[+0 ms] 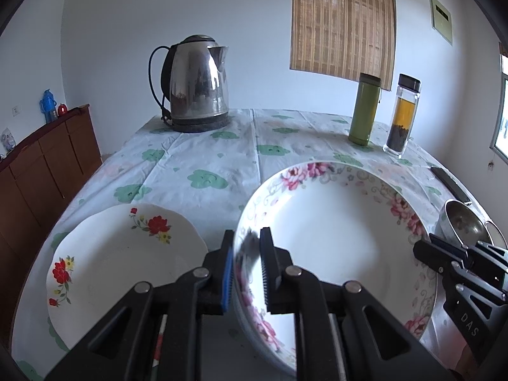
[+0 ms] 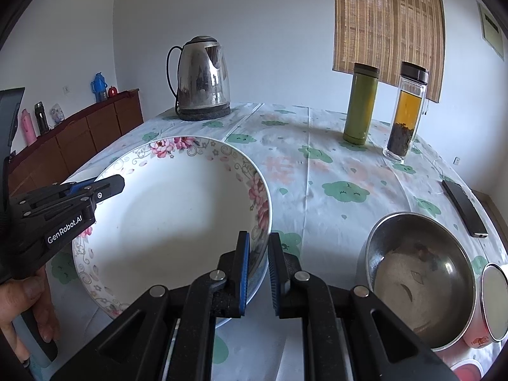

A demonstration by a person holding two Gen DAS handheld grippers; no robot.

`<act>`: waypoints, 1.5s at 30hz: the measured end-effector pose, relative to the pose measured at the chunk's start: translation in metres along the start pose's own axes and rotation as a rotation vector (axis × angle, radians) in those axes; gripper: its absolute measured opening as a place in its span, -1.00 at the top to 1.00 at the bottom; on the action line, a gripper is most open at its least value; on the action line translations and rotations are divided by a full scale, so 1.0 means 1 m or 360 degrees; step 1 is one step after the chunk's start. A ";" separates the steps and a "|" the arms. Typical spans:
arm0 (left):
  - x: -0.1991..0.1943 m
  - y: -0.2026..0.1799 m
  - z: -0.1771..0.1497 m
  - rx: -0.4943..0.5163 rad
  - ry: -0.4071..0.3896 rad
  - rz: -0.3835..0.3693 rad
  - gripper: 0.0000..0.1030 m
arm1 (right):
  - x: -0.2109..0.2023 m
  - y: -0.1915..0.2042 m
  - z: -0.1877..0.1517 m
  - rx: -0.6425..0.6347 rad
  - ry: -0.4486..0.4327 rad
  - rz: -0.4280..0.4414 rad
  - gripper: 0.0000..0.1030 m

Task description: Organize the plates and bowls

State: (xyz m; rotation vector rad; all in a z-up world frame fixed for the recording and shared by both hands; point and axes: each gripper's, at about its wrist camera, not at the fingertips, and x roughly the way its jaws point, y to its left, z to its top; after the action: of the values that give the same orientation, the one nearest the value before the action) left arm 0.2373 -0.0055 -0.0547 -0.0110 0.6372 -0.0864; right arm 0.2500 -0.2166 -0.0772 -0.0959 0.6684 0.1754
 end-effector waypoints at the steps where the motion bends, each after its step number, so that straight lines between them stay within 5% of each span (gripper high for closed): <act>1: 0.001 0.000 0.000 0.0001 0.0003 0.0000 0.77 | 0.000 0.000 0.000 -0.0001 0.0003 -0.0001 0.76; 45: 0.013 -0.004 -0.007 0.0051 0.0095 0.0007 0.75 | 0.011 -0.001 -0.007 -0.0023 0.0086 -0.0030 0.76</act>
State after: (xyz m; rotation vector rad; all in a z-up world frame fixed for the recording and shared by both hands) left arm 0.2432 -0.0103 -0.0680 0.0237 0.6953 -0.0929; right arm 0.2548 -0.2171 -0.0896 -0.1211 0.7200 0.1598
